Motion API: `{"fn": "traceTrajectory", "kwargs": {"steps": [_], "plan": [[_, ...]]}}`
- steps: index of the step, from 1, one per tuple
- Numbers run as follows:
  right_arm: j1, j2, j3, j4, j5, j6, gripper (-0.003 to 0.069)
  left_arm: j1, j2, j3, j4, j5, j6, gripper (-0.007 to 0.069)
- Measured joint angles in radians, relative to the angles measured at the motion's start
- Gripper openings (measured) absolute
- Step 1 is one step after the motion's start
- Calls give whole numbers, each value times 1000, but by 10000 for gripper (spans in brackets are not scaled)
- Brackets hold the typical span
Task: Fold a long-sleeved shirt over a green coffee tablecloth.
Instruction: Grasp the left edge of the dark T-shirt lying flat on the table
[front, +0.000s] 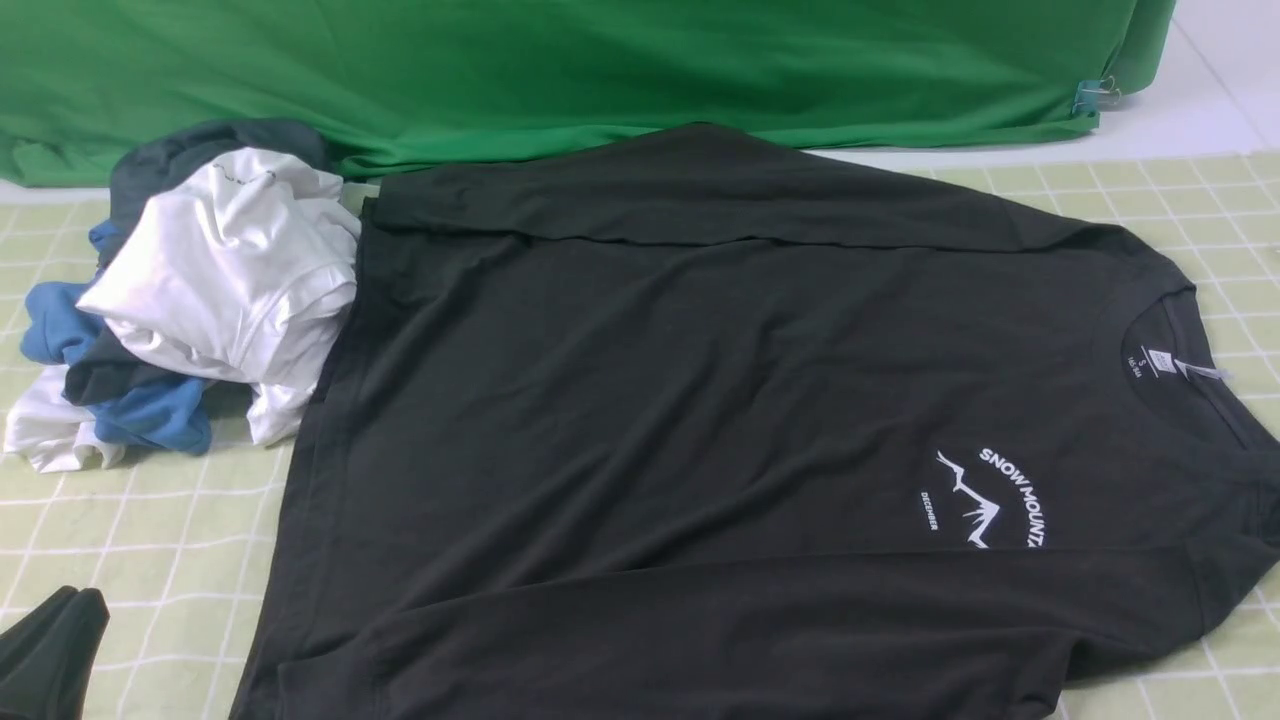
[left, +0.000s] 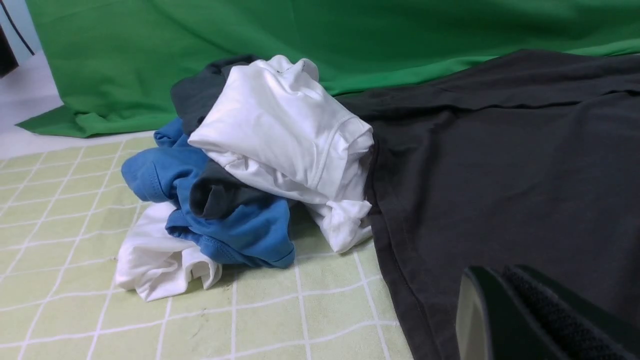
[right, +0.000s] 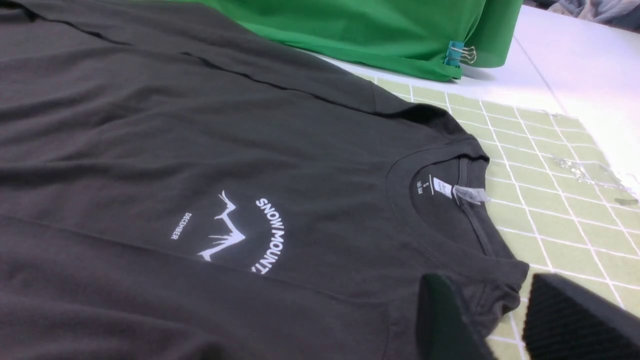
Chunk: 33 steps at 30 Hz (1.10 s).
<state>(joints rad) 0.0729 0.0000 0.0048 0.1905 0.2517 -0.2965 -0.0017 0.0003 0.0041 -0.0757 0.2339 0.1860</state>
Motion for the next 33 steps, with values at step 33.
{"fn": "traceTrajectory", "kwargs": {"steps": [33], "plan": [[0,0,5,282,-353,137,244,0,323,-614,-133,210,-494,17]]}}
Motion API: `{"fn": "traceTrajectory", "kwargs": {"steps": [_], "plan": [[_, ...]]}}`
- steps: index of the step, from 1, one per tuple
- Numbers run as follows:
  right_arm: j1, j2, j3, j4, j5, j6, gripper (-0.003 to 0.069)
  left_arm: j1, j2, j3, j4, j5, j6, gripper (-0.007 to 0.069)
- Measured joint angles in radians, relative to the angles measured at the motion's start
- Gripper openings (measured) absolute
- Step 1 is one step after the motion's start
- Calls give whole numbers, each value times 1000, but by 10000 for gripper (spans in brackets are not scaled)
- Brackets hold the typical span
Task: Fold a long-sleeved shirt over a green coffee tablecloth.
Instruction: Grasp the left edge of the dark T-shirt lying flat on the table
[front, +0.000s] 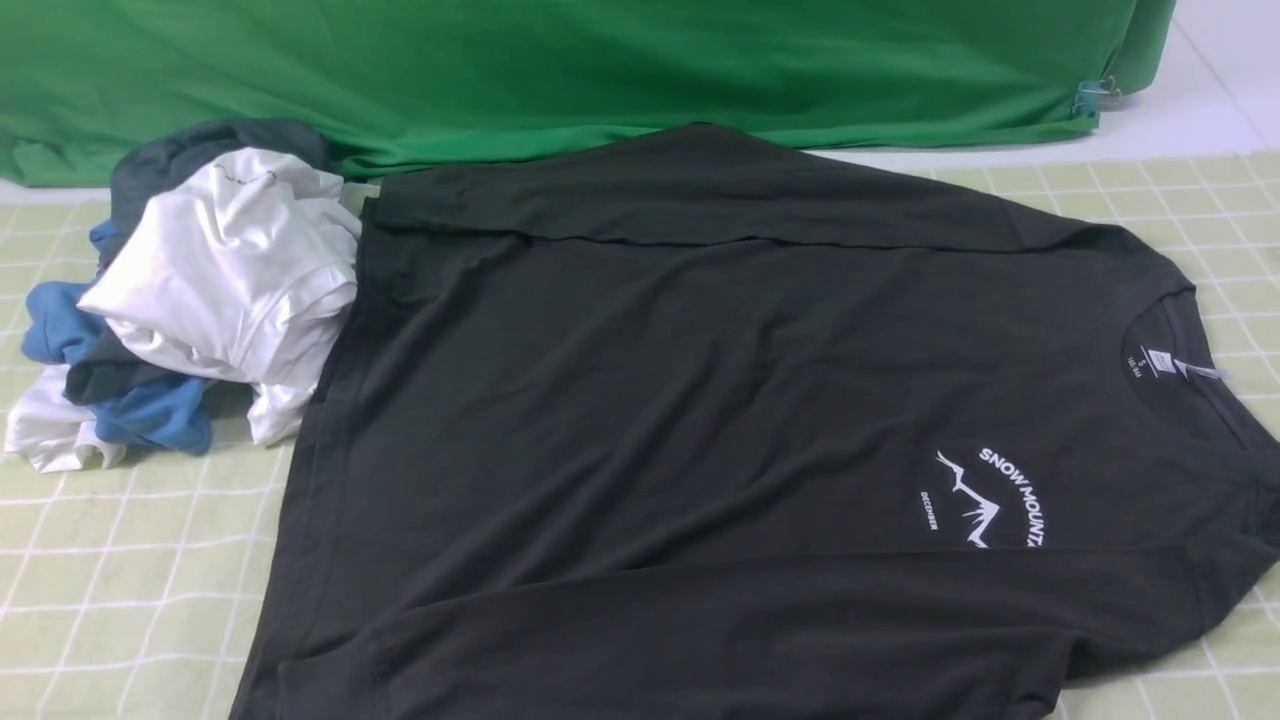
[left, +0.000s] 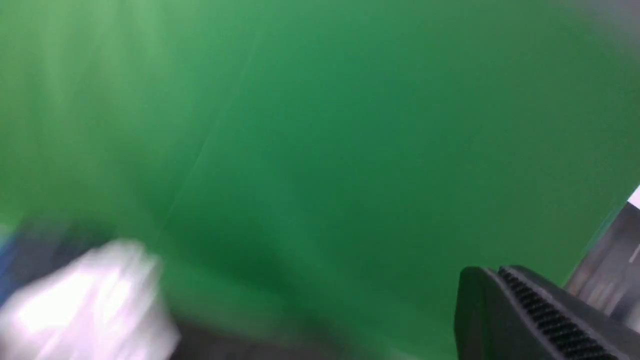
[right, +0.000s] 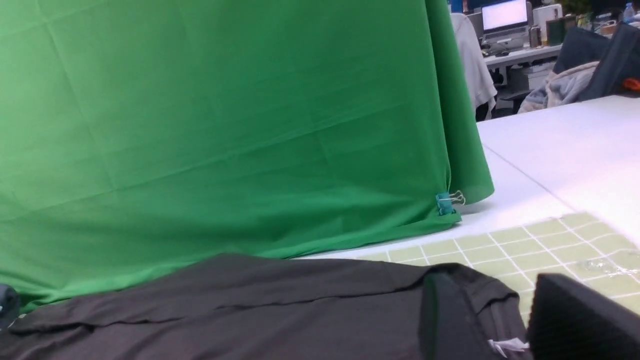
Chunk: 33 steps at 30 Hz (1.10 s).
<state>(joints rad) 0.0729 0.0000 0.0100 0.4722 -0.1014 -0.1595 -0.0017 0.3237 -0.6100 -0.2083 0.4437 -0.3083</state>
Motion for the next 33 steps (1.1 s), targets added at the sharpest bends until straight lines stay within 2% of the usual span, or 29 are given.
{"fn": "traceTrajectory", "kwargs": {"steps": [3,7,9,13,15,16,18,20,22,25,30,33], "plan": [[0,0,0,1,0,0,244,0,213,-114,-46,353,167,17],[0,0,0,0,-4,1,244,0,447,-126,-98,524,329,13],[0,0,0,1,-16,17,244,0,533,-109,-101,545,367,6],[0,0,-4,18,-11,159,220,-11,636,-54,-95,545,394,2],[0,0,-73,23,119,217,149,-61,668,-14,-67,528,388,2],[1,3,-103,23,157,207,131,-72,672,-8,-60,526,385,2],[6,57,-244,24,301,140,35,-164,697,8,1,523,332,1],[9,130,-363,24,402,86,14,-241,725,8,50,512,284,1],[11,181,-420,24,446,60,8,-277,753,8,80,501,257,1],[15,390,-590,24,620,-36,6,-365,866,8,136,453,230,1],[16,538,-678,40,785,-109,6,-380,978,8,158,396,224,27],[16,560,-675,62,818,-135,6,-380,1020,8,208,344,202,94]]}}
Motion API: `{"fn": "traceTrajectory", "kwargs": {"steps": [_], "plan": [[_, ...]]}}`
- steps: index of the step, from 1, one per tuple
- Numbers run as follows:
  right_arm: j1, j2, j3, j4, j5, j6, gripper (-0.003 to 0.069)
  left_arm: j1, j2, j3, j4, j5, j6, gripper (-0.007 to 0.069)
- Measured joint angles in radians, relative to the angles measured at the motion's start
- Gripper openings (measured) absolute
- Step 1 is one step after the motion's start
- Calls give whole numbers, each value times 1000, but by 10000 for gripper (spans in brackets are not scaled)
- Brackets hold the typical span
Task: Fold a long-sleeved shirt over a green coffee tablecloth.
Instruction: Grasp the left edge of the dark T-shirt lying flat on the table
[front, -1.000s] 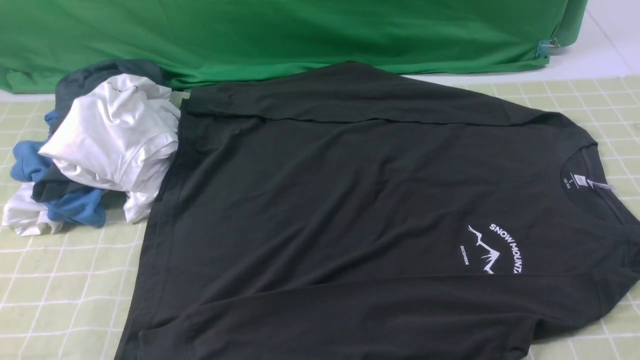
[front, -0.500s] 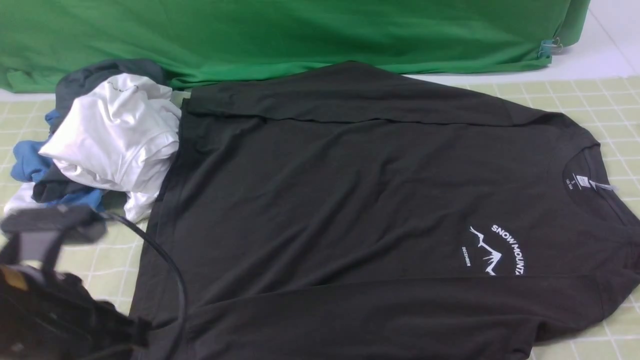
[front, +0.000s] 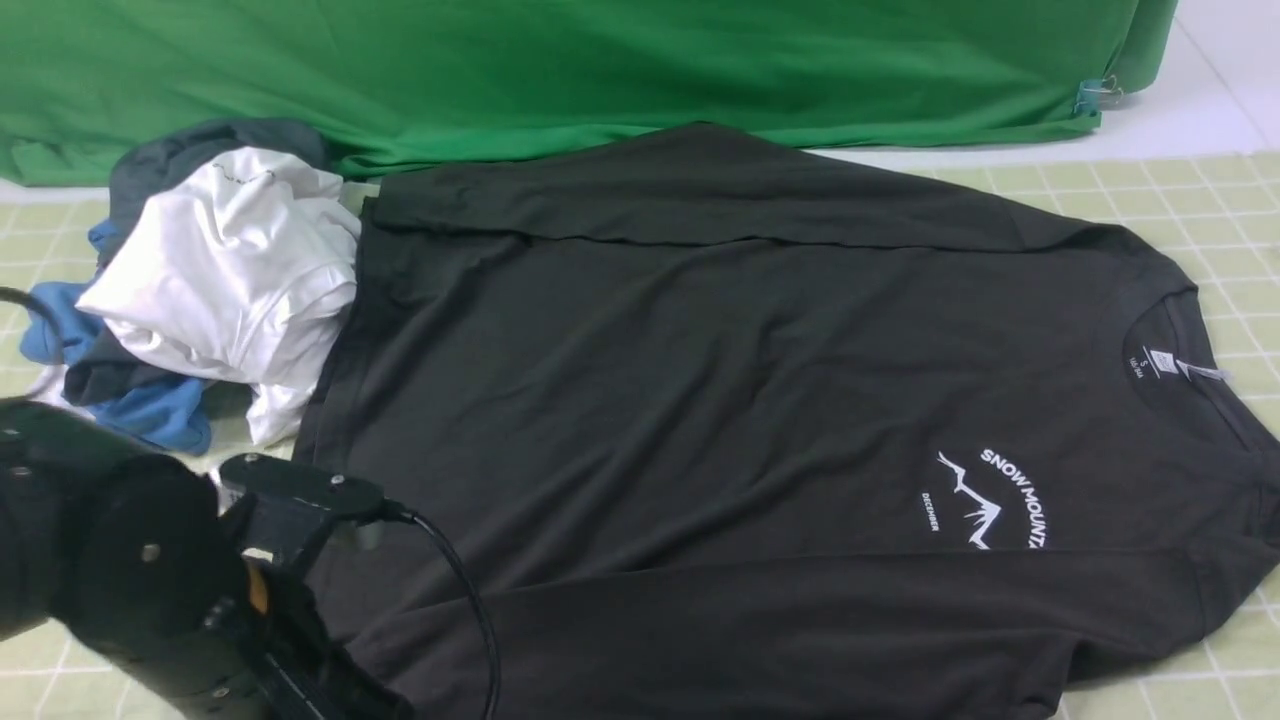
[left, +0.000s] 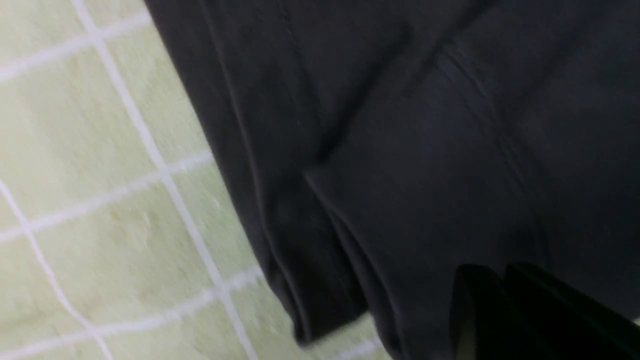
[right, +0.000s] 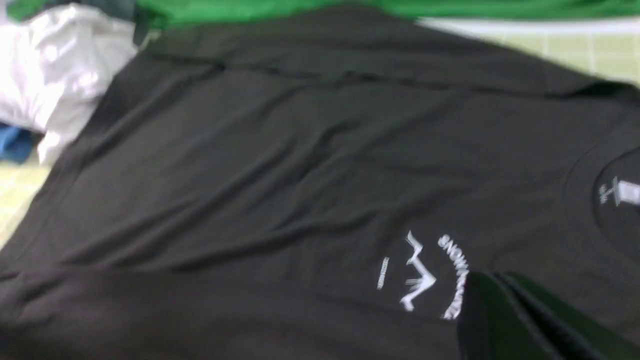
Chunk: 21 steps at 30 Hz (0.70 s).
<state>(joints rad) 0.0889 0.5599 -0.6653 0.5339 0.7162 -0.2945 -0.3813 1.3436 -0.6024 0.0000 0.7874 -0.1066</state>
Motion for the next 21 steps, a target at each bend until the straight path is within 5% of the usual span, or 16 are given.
{"fn": "traceTrajectory", "kwargs": {"steps": [11,21], "plan": [[0,3,5,13,11,-36,5,0,72,0,145,-119,-154,522],[0,4,5,14,13,-53,5,0,130,-2,143,-159,-160,548]]}}
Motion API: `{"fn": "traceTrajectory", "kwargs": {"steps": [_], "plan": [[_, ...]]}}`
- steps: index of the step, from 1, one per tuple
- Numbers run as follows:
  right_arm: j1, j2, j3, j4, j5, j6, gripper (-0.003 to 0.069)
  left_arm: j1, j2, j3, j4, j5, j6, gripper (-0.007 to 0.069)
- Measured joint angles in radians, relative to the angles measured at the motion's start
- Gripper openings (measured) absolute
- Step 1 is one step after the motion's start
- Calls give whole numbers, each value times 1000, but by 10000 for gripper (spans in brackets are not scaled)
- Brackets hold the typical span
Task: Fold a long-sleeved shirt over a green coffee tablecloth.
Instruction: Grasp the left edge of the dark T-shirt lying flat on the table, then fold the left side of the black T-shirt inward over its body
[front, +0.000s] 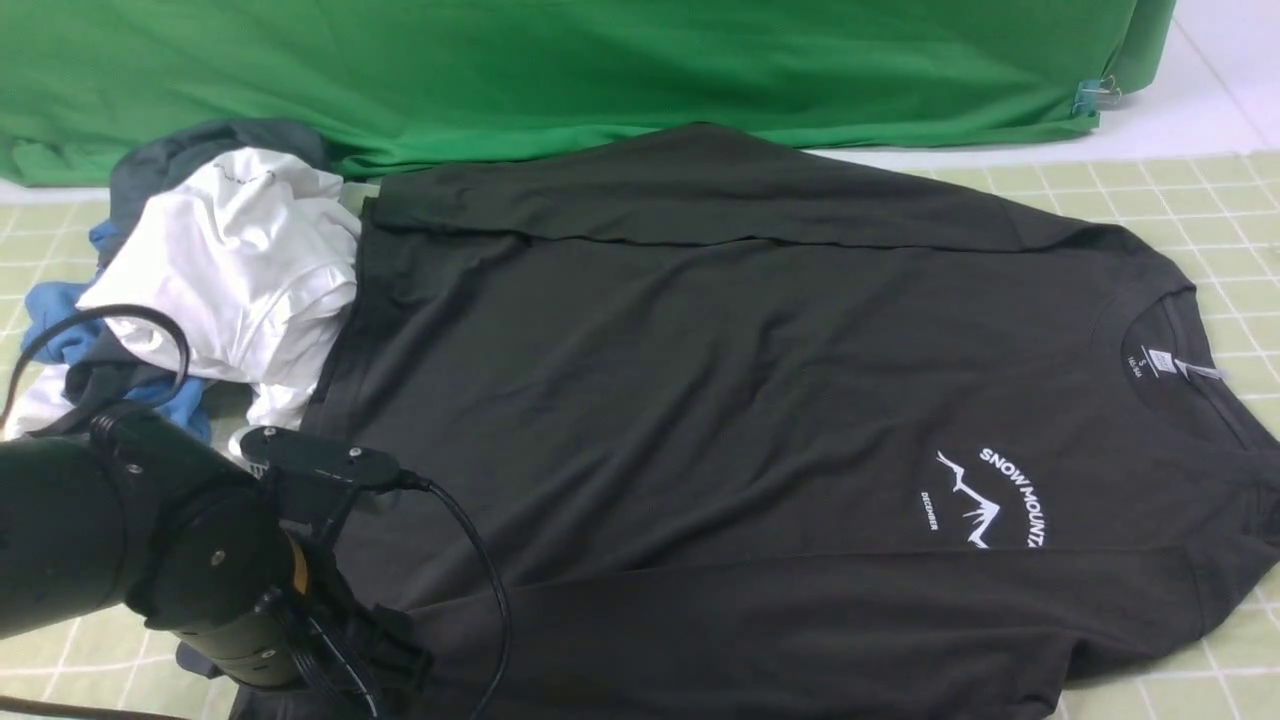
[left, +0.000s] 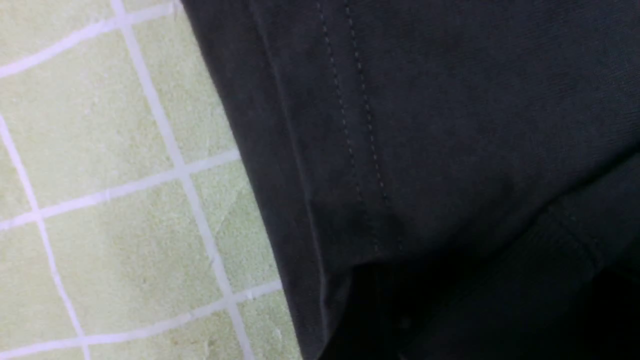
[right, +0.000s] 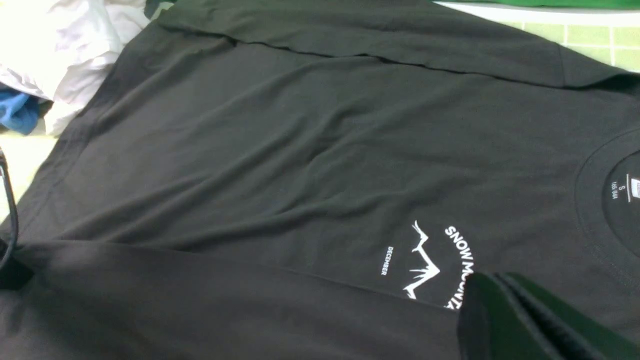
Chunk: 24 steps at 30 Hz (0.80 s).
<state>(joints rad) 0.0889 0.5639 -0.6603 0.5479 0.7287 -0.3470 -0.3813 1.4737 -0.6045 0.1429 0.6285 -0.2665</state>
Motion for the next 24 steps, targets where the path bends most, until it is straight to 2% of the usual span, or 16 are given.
{"fn": "traceTrajectory", "kwargs": {"steps": [6,11,12,14,18,24], "plan": [[0,0,0,0,6,0,5,0,5,-15,-18,35,-2,415],[0,0,0,1,9,-3,5,0,9,-69,-33,177,12,160],[0,0,0,1,9,-3,5,0,9,-69,-35,181,15,160],[0,0,0,2,10,-3,5,0,-11,-82,-54,189,56,53],[0,0,0,2,10,-3,5,0,-35,-85,-62,172,73,11],[0,0,0,2,13,-3,5,0,-42,-87,-58,172,85,7]]}}
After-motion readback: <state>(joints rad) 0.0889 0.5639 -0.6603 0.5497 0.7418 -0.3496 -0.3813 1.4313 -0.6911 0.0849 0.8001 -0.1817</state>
